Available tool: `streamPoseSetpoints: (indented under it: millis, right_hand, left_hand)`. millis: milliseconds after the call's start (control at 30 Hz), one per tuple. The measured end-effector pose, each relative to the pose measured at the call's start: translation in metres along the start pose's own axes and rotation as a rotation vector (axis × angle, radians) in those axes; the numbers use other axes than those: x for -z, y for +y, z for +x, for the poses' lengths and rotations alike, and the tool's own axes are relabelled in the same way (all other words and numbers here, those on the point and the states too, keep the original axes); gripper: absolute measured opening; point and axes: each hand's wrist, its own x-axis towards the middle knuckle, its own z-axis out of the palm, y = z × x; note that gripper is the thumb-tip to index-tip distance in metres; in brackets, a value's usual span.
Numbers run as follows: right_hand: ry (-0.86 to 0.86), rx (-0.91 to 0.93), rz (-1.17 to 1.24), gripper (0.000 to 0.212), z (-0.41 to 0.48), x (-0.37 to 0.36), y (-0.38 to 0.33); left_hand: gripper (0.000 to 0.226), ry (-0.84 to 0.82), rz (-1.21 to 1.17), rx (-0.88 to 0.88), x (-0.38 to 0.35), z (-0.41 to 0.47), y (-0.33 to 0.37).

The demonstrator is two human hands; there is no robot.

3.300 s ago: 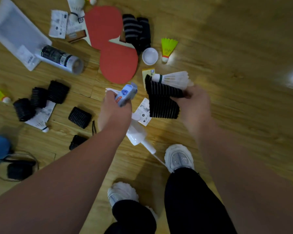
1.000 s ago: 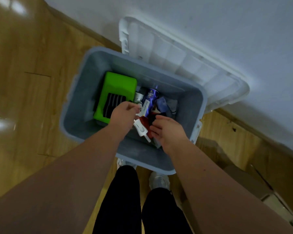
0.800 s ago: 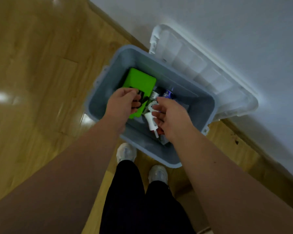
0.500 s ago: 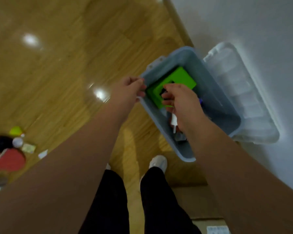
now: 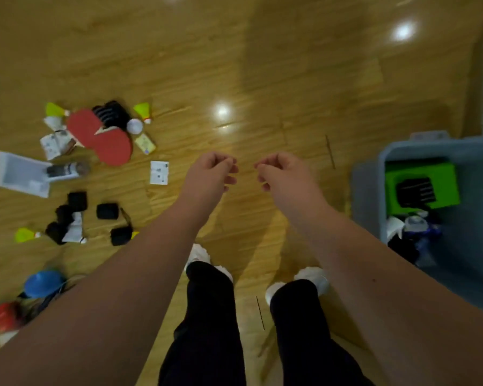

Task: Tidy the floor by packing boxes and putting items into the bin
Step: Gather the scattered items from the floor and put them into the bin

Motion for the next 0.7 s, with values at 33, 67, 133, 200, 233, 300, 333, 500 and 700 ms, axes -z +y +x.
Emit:
streamPoseSetpoints:
  millis: [33, 67, 133, 200, 233, 300, 333, 500, 700]
  right_hand:
    - [-0.023, 0.014, -0.008, 0.013, -0.001, -0.028, -0.016]
    - [-0.047, 0.022, -0.013, 0.014, -0.004, -0.053, -0.031]
    - [-0.077, 0.051, -0.016, 0.014, -0.008, -0.103, -0.063]
    - [-0.104, 0.081, -0.019, 0.013, -0.013, -0.151, -0.091]
    - [-0.116, 0.093, -0.024, 0.012, -0.014, -0.172, -0.102]
    - [-0.145, 0.109, -0.039, 0.011, -0.015, -0.212, -0.121]
    - [-0.165, 0.111, -0.049, 0.01, -0.015, -0.232, -0.129]
    - [-0.218, 0.127, -0.146, 0.009, -0.009, -0.308, -0.158]
    - [-0.269, 0.125, -0.256, 0.011, 0.02, -0.366, -0.183]
  left_hand:
    - [0.012, 0.027, -0.01, -0.016, 0.032, 0.003, 0.002]
    - [0.012, 0.056, -0.023, -0.032, 0.062, 0.005, 0.004]
    - [0.012, 0.108, -0.061, -0.056, 0.122, 0.007, 0.01]
    - [0.012, 0.149, -0.094, -0.075, 0.176, 0.01, 0.014]
    - [0.012, 0.168, -0.098, -0.08, 0.201, 0.011, 0.016]
    - [0.013, 0.213, -0.121, -0.106, 0.246, 0.013, 0.016]
    - [0.014, 0.24, -0.139, -0.119, 0.268, 0.014, 0.014]
    - [0.011, 0.331, -0.222, -0.098, 0.342, 0.025, -0.002]
    - [0.013, 0.394, -0.345, -0.01, 0.396, 0.054, -0.018]
